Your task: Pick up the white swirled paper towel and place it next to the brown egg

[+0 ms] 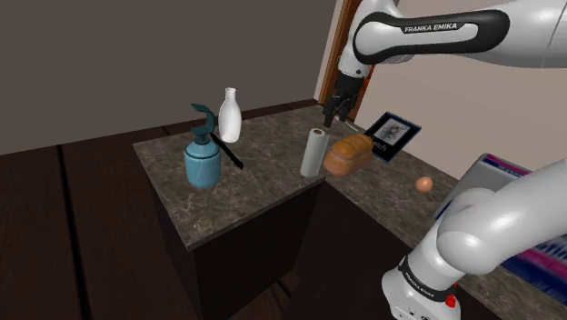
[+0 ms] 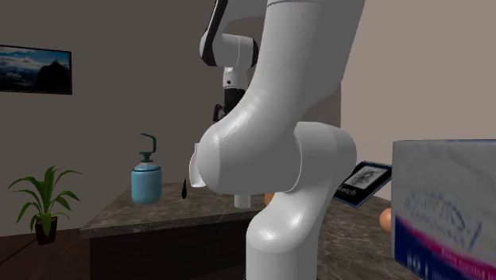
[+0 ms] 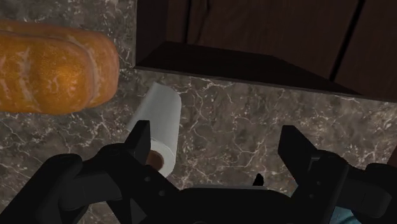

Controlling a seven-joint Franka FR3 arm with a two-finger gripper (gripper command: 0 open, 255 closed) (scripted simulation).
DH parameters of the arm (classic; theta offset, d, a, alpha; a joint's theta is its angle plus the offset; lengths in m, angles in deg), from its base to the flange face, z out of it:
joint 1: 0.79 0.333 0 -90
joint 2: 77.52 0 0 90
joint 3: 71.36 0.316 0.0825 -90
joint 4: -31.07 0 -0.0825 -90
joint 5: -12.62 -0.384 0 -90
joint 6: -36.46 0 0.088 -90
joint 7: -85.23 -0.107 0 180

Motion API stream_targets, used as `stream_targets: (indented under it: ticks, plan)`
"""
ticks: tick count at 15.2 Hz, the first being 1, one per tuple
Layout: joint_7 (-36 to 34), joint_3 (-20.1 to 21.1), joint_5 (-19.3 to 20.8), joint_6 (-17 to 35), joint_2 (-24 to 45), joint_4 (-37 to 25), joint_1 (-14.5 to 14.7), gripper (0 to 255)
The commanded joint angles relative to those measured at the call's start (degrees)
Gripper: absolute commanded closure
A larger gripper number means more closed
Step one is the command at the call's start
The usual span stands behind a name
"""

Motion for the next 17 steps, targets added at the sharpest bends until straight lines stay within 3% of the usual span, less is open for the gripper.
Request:
stream_targets:
  ticks: [1, 10, 17]
  plan:
    - [0.52, -0.68, -0.10, 2.53, 4.16, -1.53, -0.21, 0]
    - [4.05, -3.64, -2.18, 9.76, 22.95, -12.36, -1.75, 0]
    - [4.47, -3.69, -2.71, 14.37, 25.40, -10.13, -1.87, 0]
